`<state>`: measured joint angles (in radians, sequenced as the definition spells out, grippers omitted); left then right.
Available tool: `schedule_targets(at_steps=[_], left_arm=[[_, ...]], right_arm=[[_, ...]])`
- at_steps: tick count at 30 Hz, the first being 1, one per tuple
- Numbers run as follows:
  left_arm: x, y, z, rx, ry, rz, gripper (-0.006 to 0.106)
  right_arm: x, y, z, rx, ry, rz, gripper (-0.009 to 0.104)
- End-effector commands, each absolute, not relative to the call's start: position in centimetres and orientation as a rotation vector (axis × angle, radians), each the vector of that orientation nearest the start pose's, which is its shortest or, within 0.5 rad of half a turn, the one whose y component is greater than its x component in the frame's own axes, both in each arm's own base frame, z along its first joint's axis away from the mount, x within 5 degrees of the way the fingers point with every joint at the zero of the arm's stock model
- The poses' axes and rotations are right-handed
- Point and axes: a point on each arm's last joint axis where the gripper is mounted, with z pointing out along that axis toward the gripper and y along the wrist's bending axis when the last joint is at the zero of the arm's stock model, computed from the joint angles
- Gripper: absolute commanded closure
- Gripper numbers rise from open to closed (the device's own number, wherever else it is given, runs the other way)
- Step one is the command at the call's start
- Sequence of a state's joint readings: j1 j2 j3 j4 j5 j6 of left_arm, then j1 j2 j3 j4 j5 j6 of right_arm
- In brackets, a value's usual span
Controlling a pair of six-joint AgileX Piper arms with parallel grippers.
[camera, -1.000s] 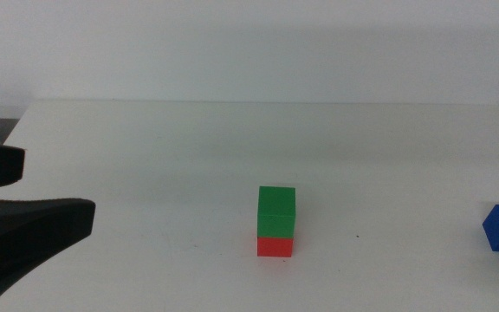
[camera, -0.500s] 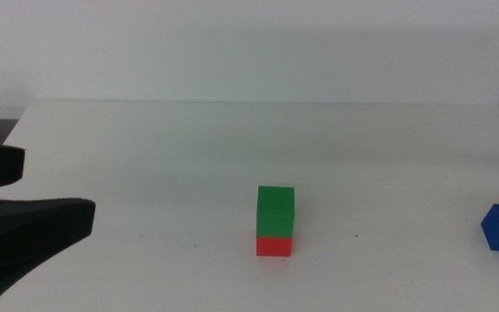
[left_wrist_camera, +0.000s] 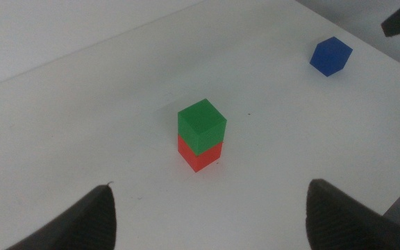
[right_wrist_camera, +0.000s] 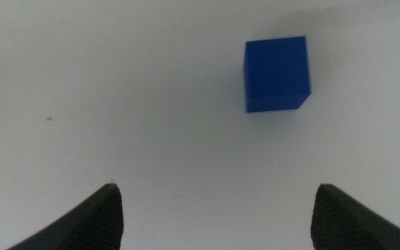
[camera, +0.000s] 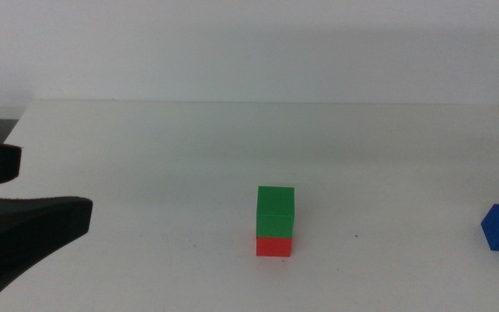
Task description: Stack red cubes first, then green, then blue cubes in a specific spot.
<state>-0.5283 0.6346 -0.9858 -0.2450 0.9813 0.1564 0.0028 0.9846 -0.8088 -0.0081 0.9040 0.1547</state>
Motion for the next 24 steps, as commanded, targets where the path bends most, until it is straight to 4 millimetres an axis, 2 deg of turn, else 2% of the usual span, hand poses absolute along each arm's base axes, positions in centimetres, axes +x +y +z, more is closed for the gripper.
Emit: schedule_targets(at_steps=[1, 6, 8, 13, 19, 24], left_arm=[[6.9, -6.1, 40.3, 0.683, 2.005, -0.515, 0.007], [6.9, -6.1, 40.3, 0.683, 2.005, -0.515, 0.007], [6.9, -6.1, 40.3, 0.683, 2.005, -0.515, 0.007], [6.9, -6.1, 40.3, 0.683, 2.005, -0.515, 0.007], [6.9, -6.1, 40.3, 0.683, 2.005, -0.515, 0.007], [6.9, -6.1, 40.3, 0.683, 2.005, -0.515, 0.007]], right_arm=[[19.2, -0.5, 30.4, 0.129, 2.574, -0.034, 0.002], [23.4, -2.2, 29.4, 0.063, 2.706, -0.097, 0.002], [25.8, -3.3, 28.5, 0.098, 2.738, -0.063, 0.002], [29.6, -4.7, 25.7, 0.117, 2.831, -0.082, 0.002], [31.8, -4.9, 22.6, 0.128, 2.884, -0.057, 0.002], [32.7, -5.2, 20.4, 0.120, 2.918, -0.078, 0.002]])
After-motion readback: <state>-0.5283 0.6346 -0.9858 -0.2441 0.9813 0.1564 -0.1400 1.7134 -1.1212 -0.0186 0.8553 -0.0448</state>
